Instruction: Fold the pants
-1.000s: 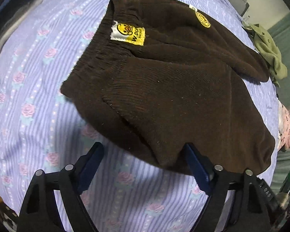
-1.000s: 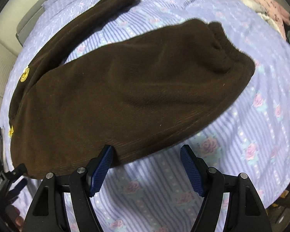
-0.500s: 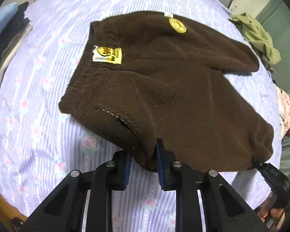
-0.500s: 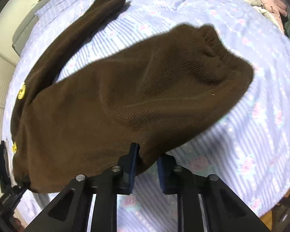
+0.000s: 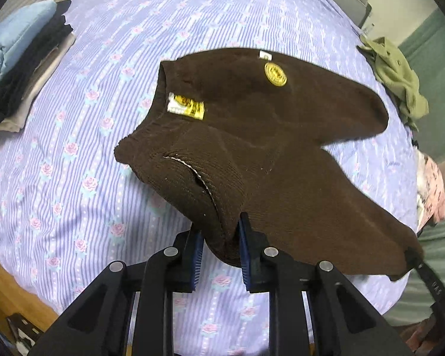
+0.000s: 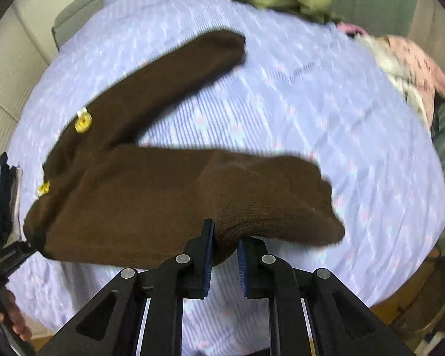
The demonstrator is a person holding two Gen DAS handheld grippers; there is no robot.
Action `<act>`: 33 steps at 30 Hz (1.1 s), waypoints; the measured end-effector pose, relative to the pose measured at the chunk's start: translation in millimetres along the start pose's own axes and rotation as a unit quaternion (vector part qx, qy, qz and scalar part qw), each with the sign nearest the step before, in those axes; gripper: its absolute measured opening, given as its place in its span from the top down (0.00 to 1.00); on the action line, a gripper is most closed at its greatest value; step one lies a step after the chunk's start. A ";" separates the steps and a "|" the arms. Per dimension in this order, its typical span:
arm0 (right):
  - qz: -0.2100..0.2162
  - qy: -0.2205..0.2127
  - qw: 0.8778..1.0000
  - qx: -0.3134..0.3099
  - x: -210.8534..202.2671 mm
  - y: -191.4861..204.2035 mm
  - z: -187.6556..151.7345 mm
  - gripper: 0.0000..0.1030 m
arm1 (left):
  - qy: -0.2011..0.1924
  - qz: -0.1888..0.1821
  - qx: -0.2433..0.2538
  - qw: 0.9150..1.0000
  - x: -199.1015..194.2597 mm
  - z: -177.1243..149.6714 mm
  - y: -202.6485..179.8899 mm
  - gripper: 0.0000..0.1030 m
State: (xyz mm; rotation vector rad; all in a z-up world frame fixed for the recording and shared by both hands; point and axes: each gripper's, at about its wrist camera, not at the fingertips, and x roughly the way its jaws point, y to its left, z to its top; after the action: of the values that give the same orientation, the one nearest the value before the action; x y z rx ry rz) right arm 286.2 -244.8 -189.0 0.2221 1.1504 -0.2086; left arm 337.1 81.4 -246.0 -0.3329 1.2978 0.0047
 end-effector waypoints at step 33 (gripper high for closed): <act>0.019 -0.037 0.992 -0.119 183.7 143.6 269.4 0.72 | -0.027 0.101 -0.003 0.995 86.9 227.3 -18.5 0.71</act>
State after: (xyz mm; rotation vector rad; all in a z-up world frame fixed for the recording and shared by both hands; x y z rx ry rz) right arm 634.4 -191.5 -242.7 0.0249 1.0850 -0.0446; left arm 578.8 103.5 -271.5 -0.2050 1.2732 0.1882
